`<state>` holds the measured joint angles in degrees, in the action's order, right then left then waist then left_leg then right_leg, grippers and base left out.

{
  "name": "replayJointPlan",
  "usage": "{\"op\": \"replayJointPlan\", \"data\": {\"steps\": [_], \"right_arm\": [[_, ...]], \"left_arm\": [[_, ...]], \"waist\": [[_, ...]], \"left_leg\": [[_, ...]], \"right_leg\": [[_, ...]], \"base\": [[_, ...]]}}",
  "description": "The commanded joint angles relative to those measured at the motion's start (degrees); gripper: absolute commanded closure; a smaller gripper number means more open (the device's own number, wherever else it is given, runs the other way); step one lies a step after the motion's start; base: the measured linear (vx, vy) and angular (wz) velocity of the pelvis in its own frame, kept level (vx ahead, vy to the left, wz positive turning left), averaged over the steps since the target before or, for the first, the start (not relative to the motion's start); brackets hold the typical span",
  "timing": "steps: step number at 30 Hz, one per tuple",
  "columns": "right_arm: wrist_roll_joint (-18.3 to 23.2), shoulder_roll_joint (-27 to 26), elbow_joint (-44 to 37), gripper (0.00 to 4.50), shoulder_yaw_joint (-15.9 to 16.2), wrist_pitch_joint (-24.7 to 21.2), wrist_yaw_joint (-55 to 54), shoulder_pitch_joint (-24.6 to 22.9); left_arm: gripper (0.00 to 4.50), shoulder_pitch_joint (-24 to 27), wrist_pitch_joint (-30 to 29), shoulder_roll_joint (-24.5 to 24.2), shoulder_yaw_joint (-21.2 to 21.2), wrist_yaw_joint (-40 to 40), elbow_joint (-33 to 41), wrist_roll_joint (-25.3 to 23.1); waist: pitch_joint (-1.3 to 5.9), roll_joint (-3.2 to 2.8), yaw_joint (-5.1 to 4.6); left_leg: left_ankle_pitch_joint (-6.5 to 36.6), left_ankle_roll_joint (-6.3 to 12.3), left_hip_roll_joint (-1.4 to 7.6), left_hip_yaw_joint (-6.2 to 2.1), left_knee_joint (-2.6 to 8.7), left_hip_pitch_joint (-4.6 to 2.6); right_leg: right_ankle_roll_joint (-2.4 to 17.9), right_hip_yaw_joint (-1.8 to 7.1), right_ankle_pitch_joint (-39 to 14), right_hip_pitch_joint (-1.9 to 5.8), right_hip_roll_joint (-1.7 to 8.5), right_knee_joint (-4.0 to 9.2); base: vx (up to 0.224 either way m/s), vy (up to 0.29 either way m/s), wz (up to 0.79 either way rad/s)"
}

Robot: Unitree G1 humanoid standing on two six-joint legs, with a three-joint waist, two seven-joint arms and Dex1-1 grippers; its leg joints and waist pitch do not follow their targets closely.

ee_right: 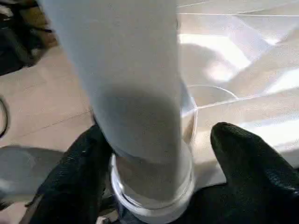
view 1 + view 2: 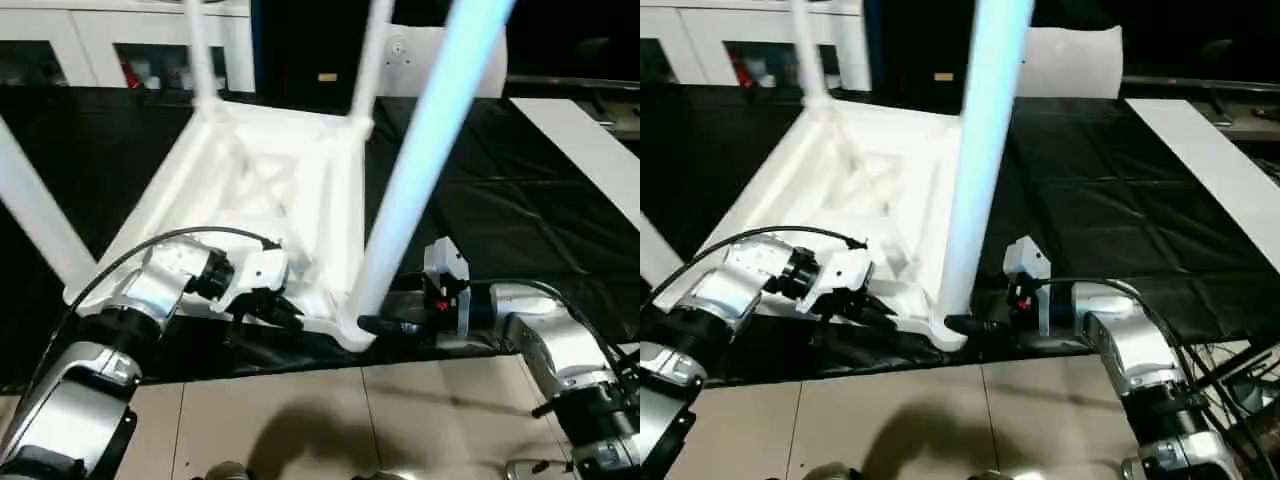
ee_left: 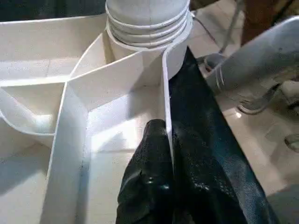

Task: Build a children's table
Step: Rotate leg to tighten

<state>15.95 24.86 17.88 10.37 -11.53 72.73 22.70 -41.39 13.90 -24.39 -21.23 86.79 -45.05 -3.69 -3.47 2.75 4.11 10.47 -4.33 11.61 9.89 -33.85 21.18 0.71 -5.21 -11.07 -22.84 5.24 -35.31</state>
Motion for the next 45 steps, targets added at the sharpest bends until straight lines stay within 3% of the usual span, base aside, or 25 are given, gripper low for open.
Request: {"op": "replayJointPlan", "data": {"steps": [1, 5, 6, 17, 23, 24, 26, 27, 30, 31, 33, 36, 38, 39, 41, 43, 45], "right_arm": [[0.08, 0.59, 0.85, 1.32, 0.53, 0.96, 1.83, 1.04], [0.11, 0.57, 1.6, 1.46, 1.14, 1.22, 3.25, 1.79], [0.19, 0.54, 1.66, 1.68, 1.32, 1.17, 3.63, 1.97], [0.82, 0.03, 2.36, 2.46, 1.86, 0.87, 6.41, 2.77], [3.66, -1.23, -1.28, 2.51, 0.29, -4.95, 3.83, 1.1], [4.74, -2.73, -4.01, 2.51, -0.55, -7.86, 0.1, -0.42], [4.36, -4.06, -5.4, 2.51, -0.75, -9.28, -3.28, -1.19], [3.96, -4.55, -5.76, 2.51, -0.73, -9.58, -4.58, -1.4], [0.68, -9.15, -7.35, 2.51, -0.61, -10.94, -14.36, -2.46], [0.68, -9.15, -7.35, 2.51, -0.61, -10.94, -14.36, -2.46], [-0.49, -15.48, -7.52, 2.51, -2.46, -14.58, -25.22, -2.16], [-1.75, -18.86, -6.87, 2.51, -2.63, -15.13, -30.8, -1.69], [-3.27, -22.15, -5.31, 2.51, -2.94, -15.28, -36.5, -0.83], [-4.94, -25.29, -2.6, 2.51, -3.77, -14.71, -42.37, 0.77], [-7.23, -28.58, 0.4, 2.51, -4.84, -14.03, -48.72, 2.85], [-8.13, -30.33, 2.12, 2.51, -5.55, -13.48, -51.66, 4.18], [-8.33, -31.3, 2.74, 2.51, -5.51, -12.66, -51.87, 5.01]], "left_arm": [[4.5, -0.98, 2.67, 1.42, -3.57, 4.18, -0.17, -1.64], [4.5, -1.57, 3.45, 1.78, -3.95, 4.74, -0.85, -1.95], [4.5, -1.74, 3.61, 1.83, -4.08, 4.83, -1.05, -1.99], [4.5, -2.89, 6.18, 1.98, -4.43, 5.66, -3.93, -2.7], [4.5, -1.94, 1.62, 3.1, -1.9, 4.87, -2.21, 0.71], [4.5, -0.95, -1.22, 3.87, -0.66, 2.33, -0.24, 1.8], [4.5, -0.56, -2.65, 4.4, -0.08, -0.56, 0.44, 1.55], [4.5, -0.48, -3.11, 4.58, 0.09, -1.67, 0.59, 1.35], [4.5, -0.01, -9.19, 6.89, 2.09, -11.78, 1.83, 0.24], [4.5, -0.01, -9.19, 6.89, 2.09, -11.78, 1.83, 0.24], [4.5, 0.77, -17.64, 10.38, 5.18, -19.88, 5.08, 1.23], [4.5, 1.14, -21.49, 12.52, 6.63, -25.69, 6.7, 0.64], [4.5, 1.29, -24.61, 14.63, 7.7, -31.08, 7.61, 0.19], [4.5, 1.35, -26.77, 16.68, 8.63, -36.19, 8.2, -0.4], [4.5, 1.58, -29.31, 19.21, 9.58, -41.92, 9.61, -1.27], [4.5, 1.71, -30.57, 20.64, 9.88, -44.44, 10.32, -1.73], [4.5, 1.89, -31.02, 21.66, 10.01, -46.16, 10.9, -2.29]], "waist": [[4.04, 0.09, -0.08], [4.12, 0.16, 0.6], [4.09, 0.2, 0.72], [4.15, 0.32, 0.87], [3.94, 0.02, 0.92], [3.94, 0.21, 0.86], [3.85, 0.19, 0.78], [3.64, -0.14, 0.72], [3.2, 0.09, 0.14], [3.15, 0.15, 0.0], [3.11, 0.34, -1.14], [3.06, 0.29, -2.46], [3.18, 0.41, -2.53], [3.22, 0.09, -2.61], [3.33, 0.15, -3.1], [3.49, -0.14, -3.57], [3.94, -0.33, -3.47]], "left_leg": [[6.84, 4.66, 2.15, 0.25, 3.48, -0.73], [6.48, 4.33, 2.29, 0.3, 3.48, -0.91], [6.4, 4.26, 2.31, 0.36, 3.49, -0.96], [6.66, 3.74, 2.27, 0.32, 3.46, -0.81], [7.13, 3.57, 2.24, 0.34, 3.56, -0.9], [7.18, 3.44, 2.25, 0.33, 3.57, -0.82], [7.47, 3.12, 2.33, 0.28, 3.69, -0.84], [8.79, 2.31, 2.3, 0.24, 3.89, -0.96], [13.47, -0.17, 1.93, -0.02, 4.18, -0.98], [14.02, -0.62, 1.91, -0.04, 4.21, -1.01], [14.87, -1.63, 1.89, -0.34, 4.44, -0.74], [15.42, -1.75, 1.58, -0.66, 4.44, -0.37], [14.64, -0.54, 1.45, -0.37, 4.13, -0.67], [13.71, -0.35, 1.43, -0.31, 4.11, -0.57], [12.86, -0.6, 1.4, -0.39, 4.25, -0.42], [12.01, -0.52, 1.51, -0.3, 4.19, -0.49], [9.52, 0.79, 1.46, -0.08, 3.86, -0.56]], "right_leg": [[15.35, 3.23, -4.01, 3.17, 3.47, 3.27], [14.99, 3.23, -4.19, 3.12, 3.47, 3.16], [15.02, 3.25, -3.86, 3.03, 3.43, 3.14], [14.56, 3.19, -4.51, 3.14, 3.46, 3.11], [14.61, 3.21, -5.33, 3.06, 3.37, 3.24], [14.55, 3.22, -5.35, 3.12, 3.38, 3.24], [14.34, 3.26, -5.83, 3.04, 3.47, 3.28], [13.71, 3.29, -7.8, 2.83, 3.44, 3.7], [10.36, 3.27, -18.8, 2.6, 3.65, 4.87], [9.68, 3.27, -20.76, 2.56, 3.66, 4.96], [8.14, 3.14, -24.13, 2.5, 3.55, 5.25], [6.73, 2.79, -27.0, 2.43, 3.49, 5.72], [6.58, 3.04, -26.32, 2.11, 3.41, 6.05], [7.23, 3.13, -24.88, 2.04, 3.42, 5.8], [7.74, 2.95, -22.94, 2.24, 3.11, 5.62], [9.11, 3.16, -19.51, 2.18, 3.1, 5.26], [10.38, 3.31, -13.12, 2.56, 2.95, 4.77]], "base": [[0.0, 0.0, 0.0], [0.0, 0.0, 0.0], [0.0, 0.0, 0.0], [0.0, 0.0, 0.0], [0.0, 0.0, 0.0], [0.0, 0.0, 0.0], [0.0, 0.0, 0.0], [0.0, 0.0, 0.0], [0.0, 0.0, 0.0], [0.0, 0.0, 0.0], [-0.027, 0.0, -0.05], [0.0, 0.0, 0.0], [0.0, 0.0, 0.0], [0.0, 0.0, 0.0], [0.0, 0.0, 0.0], [0.0, 0.0, 0.0], [0.026, 0.004, 0.02]]}}
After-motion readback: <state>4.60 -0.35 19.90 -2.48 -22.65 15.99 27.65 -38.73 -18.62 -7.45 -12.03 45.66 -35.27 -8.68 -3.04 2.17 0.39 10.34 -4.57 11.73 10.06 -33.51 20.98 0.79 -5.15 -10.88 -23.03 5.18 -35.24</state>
